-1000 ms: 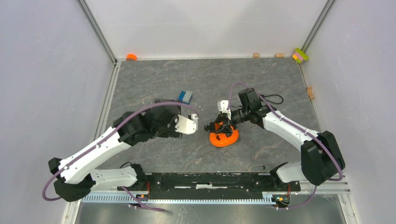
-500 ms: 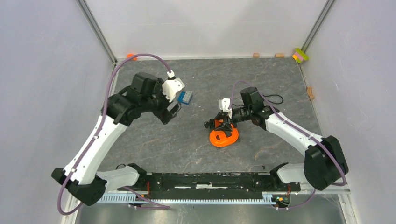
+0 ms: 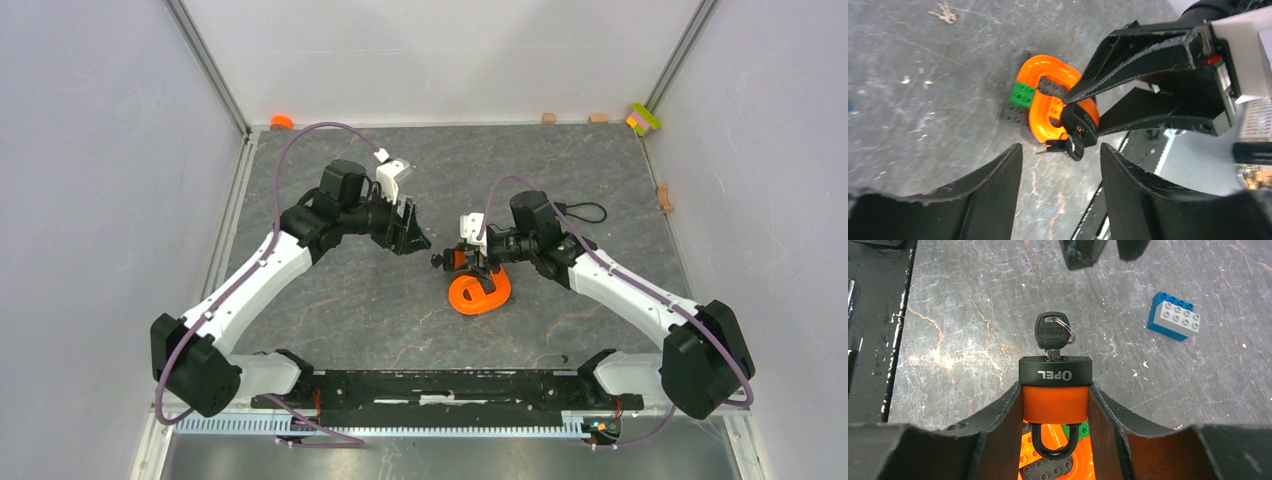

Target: Unlock with the key

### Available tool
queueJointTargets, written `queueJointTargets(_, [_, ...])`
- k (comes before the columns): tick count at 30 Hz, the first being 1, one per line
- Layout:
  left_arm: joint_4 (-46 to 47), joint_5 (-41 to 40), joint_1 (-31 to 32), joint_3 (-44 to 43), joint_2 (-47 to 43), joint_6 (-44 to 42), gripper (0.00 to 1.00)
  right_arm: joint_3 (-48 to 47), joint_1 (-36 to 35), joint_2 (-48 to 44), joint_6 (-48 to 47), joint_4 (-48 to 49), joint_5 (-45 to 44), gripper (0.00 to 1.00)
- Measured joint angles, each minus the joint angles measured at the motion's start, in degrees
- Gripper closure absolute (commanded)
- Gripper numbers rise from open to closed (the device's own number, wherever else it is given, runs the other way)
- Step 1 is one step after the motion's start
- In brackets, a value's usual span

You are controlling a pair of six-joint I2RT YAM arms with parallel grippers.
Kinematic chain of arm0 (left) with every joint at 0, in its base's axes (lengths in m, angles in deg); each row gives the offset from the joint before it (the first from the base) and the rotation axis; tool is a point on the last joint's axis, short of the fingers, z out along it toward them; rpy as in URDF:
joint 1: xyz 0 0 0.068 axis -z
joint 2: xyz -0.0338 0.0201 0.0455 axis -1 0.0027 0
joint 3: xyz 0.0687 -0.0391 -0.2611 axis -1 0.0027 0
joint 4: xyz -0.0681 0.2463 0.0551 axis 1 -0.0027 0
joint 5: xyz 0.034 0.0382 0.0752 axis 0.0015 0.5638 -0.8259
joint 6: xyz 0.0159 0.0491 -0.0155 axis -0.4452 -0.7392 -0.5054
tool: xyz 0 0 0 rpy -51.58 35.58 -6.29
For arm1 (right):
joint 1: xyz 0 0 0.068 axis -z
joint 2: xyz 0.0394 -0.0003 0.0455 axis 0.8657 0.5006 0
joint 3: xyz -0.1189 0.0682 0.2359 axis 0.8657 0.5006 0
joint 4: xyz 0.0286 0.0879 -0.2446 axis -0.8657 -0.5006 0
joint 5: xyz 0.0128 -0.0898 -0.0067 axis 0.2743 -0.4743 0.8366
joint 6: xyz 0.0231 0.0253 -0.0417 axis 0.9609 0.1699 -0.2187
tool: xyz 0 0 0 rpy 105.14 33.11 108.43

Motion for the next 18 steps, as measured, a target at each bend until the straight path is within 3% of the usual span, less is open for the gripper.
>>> queueJointTargets(2, [3.9, 3.1, -0.3, 1.0, 1.8, 2.5, 0.45, 0.0, 0.0, 0.0, 0.1, 0.2, -0.3, 1.0])
queueJointTargets(7, [11.6, 9.6, -0.5, 4.4, 6.8, 7.7, 0.47, 0.0, 0.0, 0.2, 0.4, 0.3, -0.6, 1.0])
queueJointTargets(18, [17.8, 16.0, -0.5, 7.0, 9.2, 12.8, 0.6, 0.0, 0.0, 0.7, 0.1, 0.2, -0.6, 1.0])
